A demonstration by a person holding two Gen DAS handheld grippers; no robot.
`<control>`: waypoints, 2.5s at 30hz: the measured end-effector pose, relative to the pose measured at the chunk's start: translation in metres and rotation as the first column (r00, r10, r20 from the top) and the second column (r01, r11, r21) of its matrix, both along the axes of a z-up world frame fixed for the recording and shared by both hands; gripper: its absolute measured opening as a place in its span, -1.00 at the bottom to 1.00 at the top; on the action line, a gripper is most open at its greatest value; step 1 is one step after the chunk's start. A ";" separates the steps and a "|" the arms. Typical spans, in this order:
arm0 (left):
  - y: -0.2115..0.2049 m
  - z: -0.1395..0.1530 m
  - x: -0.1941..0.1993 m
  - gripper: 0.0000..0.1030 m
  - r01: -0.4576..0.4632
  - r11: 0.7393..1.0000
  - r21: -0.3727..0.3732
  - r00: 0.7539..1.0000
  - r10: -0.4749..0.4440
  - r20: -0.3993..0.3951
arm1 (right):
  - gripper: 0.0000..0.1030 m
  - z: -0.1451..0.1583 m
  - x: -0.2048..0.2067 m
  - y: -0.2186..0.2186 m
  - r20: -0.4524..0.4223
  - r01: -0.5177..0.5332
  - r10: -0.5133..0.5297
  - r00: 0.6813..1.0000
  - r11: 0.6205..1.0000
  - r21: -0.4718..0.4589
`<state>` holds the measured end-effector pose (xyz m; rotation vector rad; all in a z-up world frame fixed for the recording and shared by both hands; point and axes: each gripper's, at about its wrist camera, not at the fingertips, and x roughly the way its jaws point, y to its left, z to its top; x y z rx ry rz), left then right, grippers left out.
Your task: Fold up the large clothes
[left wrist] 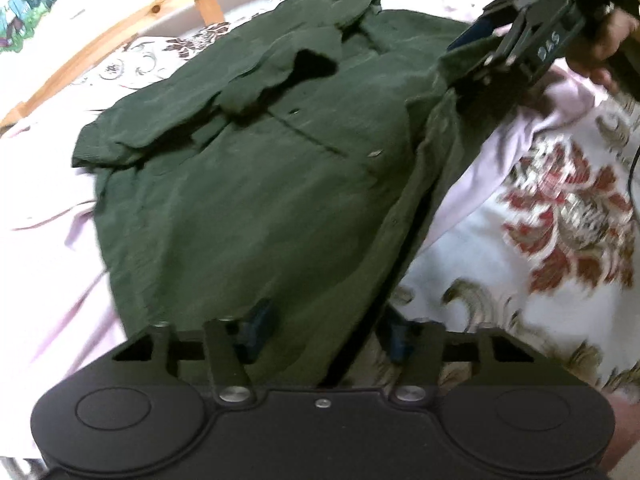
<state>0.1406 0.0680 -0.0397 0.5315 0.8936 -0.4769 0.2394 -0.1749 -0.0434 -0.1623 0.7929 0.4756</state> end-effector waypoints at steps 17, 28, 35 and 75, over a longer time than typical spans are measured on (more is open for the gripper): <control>0.013 0.053 0.033 -0.83 -0.134 0.985 -0.107 0.990 0.137 0.019 | 0.97 -0.023 -0.075 0.000 0.070 -0.050 0.064 0.995 0.983 -0.179; 0.009 0.077 0.033 -0.85 -0.113 0.989 -0.096 0.990 0.121 0.079 | 0.57 -0.019 -0.093 -0.038 0.150 0.078 -0.016 0.989 0.907 -0.414; 0.012 0.069 0.030 -0.85 -0.136 0.986 -0.099 0.989 0.141 0.036 | -0.81 0.002 -0.093 -0.075 0.093 0.137 -0.117 0.989 0.956 -0.260; 0.120 0.089 0.303 0.93 -0.216 0.932 -0.292 0.955 0.264 0.134 | 0.23 0.034 0.216 -0.096 0.299 0.305 -0.245 0.922 0.937 -0.171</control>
